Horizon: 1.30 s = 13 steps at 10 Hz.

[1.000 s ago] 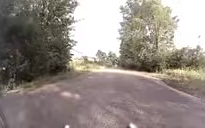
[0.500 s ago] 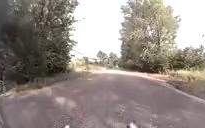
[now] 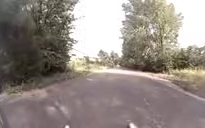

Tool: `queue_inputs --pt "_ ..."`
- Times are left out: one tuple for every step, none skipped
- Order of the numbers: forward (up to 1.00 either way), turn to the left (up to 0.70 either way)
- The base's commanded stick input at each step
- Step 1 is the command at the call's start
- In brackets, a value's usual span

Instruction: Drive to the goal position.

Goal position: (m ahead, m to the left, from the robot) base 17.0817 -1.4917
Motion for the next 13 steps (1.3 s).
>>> queue_inputs --pt "0.70 0.00" --pt "0.70 0.00" --pt "0.70 0.00" --pt "0.70 -0.20" --pt "0.70 -0.31" --pt "0.70 -0.28" --pt "0.70 -0.16" --pt "0.70 -0.04" --pt "0.70 0.00" --pt "0.70 0.00" --pt "0.70 0.00" --pt "0.70 0.00" --pt "0.70 0.00"
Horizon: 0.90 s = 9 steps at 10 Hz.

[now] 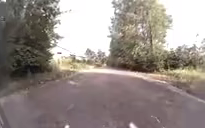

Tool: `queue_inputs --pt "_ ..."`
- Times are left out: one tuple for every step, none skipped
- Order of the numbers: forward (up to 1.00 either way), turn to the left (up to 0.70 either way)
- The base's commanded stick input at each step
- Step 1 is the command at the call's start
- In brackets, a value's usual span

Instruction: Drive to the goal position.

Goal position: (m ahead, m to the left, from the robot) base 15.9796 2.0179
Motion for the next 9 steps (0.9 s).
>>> queue_inputs --pt "0.70 0.00" --pt "0.70 0.00" --pt "0.70 0.00" --pt "0.70 0.00" --pt "0.70 0.00" --pt "0.70 0.00" --pt "0.70 0.00" --pt "0.70 0.00" --pt "0.70 0.00"
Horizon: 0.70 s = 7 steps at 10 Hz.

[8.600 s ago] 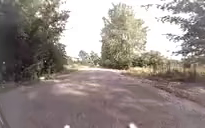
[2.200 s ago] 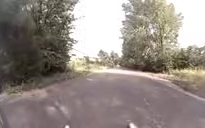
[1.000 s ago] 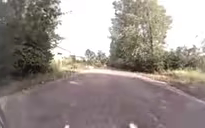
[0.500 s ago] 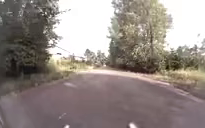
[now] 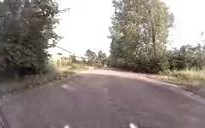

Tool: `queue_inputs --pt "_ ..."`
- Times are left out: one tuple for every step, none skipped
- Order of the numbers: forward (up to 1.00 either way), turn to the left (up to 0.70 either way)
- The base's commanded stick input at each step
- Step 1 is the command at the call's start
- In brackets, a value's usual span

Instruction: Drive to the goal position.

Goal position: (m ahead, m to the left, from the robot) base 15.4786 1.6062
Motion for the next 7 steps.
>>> queue_inputs --pt "0.70 0.00" --pt "0.70 0.00" --pt "0.70 0.00" --pt "0.70 0.00" --pt "0.70 0.00" --pt "0.70 0.00" --pt "0.70 0.00"
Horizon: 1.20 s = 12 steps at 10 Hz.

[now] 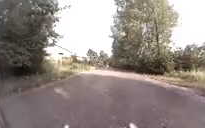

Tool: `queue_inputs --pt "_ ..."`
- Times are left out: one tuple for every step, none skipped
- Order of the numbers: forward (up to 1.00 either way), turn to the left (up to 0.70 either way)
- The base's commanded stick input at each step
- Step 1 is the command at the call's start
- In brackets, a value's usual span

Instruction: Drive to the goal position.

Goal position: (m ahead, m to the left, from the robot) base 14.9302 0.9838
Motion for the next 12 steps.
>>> queue_inputs --pt "0.70 0.00" --pt "0.70 0.00" --pt "0.70 0.00" --pt "0.70 0.00" --pt "0.70 0.00" --pt "0.70 0.00" --pt "0.70 0.00" --pt "0.70 -0.03" --pt "0.70 -0.08" --pt "0.70 -0.13" --pt "0.70 -0.18" --pt "0.70 -0.23"
